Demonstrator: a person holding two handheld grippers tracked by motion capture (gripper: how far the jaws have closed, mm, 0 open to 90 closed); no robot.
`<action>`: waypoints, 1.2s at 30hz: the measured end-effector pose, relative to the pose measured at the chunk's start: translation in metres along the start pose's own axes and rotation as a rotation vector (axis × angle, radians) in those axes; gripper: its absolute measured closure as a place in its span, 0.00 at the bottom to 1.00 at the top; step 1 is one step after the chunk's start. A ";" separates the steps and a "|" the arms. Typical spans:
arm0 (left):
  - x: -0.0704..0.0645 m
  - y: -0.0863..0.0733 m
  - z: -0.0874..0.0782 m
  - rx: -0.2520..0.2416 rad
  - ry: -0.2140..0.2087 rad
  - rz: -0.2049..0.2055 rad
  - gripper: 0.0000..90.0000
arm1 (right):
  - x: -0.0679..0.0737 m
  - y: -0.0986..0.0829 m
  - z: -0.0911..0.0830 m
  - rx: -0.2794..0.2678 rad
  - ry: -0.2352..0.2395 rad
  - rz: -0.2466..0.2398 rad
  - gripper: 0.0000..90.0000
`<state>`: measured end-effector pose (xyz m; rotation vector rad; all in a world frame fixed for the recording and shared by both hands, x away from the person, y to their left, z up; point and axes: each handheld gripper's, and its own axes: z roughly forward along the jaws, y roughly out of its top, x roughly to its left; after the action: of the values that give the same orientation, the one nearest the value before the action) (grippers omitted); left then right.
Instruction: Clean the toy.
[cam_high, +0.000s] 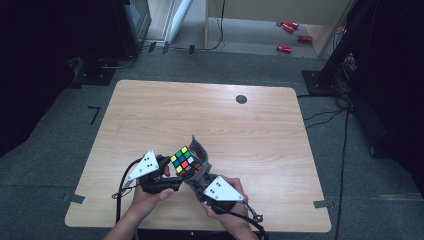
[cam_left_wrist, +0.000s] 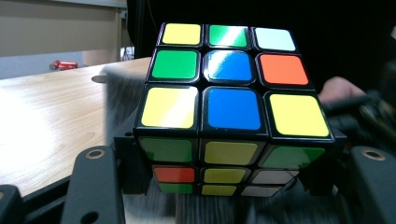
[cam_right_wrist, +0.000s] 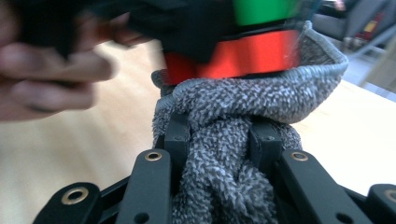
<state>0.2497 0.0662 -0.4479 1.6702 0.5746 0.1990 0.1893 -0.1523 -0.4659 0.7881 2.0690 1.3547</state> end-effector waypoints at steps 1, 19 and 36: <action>0.000 0.000 0.000 0.001 0.001 -0.001 0.38 | 0.005 -0.001 0.002 0.008 0.018 -0.020 0.75; 0.002 0.000 -0.002 -0.001 0.005 -0.005 0.38 | 0.005 0.002 0.000 0.023 0.049 -0.063 0.74; 0.001 -0.002 0.000 0.010 0.000 -0.005 0.38 | -0.011 0.001 -0.002 0.005 0.000 0.032 0.74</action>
<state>0.2499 0.0671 -0.4501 1.6779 0.5803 0.1927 0.1955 -0.1615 -0.4629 0.8264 2.0686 1.3679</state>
